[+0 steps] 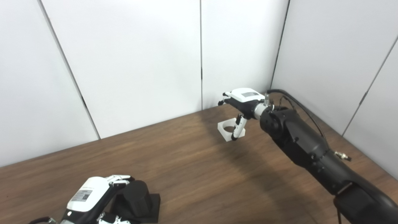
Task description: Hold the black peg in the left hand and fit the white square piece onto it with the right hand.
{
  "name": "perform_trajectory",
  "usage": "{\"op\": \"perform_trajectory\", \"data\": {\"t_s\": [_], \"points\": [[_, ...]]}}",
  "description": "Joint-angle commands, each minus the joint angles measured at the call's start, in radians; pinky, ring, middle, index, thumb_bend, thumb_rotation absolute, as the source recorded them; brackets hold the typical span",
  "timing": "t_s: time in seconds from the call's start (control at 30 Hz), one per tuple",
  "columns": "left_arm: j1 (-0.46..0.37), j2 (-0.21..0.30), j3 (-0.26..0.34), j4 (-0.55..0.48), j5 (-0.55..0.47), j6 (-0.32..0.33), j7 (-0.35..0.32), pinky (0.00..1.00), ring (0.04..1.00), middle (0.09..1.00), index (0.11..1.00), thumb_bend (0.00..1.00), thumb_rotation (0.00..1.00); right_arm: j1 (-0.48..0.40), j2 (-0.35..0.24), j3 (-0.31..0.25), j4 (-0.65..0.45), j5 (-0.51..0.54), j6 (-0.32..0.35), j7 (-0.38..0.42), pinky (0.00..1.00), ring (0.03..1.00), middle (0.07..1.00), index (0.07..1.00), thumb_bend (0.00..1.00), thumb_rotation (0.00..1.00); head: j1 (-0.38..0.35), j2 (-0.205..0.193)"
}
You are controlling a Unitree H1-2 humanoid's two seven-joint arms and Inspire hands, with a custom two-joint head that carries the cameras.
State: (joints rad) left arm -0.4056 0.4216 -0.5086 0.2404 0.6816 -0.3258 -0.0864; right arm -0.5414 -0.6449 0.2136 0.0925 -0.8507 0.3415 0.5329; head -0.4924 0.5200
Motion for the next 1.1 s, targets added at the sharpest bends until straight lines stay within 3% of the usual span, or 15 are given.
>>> {"op": "perform_trajectory", "data": {"t_s": [0.0,0.37,0.57,1.07], "points": [[0.032,0.028,-0.020,0.016,0.042,0.018,-0.065,0.74,0.814,0.808,0.488,0.52,0.06,-0.066,-0.043,-0.007,-0.002,0.004,0.010,0.012,0.96,1.000,1.000,0.874,0.91,0.20,0.001,0.003],[0.035,0.031,-0.024,0.015,0.045,0.018,-0.083,0.75,0.821,0.812,0.488,0.52,0.06,-0.096,-0.038,0.029,0.084,0.022,-0.003,0.057,1.00,1.000,0.998,0.876,0.96,0.22,0.017,0.017],[0.039,0.030,-0.020,0.004,0.043,0.023,-0.085,0.75,0.822,0.813,0.488,0.52,0.06,-0.113,-0.030,0.066,0.139,0.014,-0.003,0.047,0.98,0.993,0.998,0.878,0.95,0.18,0.021,0.021],[0.043,0.028,-0.018,0.007,0.045,0.024,-0.078,0.77,0.833,0.814,0.489,0.52,0.06,-0.098,-0.011,0.108,0.212,0.016,-0.008,-0.016,0.97,0.966,0.966,0.836,0.82,0.09,0.030,0.027]]}}
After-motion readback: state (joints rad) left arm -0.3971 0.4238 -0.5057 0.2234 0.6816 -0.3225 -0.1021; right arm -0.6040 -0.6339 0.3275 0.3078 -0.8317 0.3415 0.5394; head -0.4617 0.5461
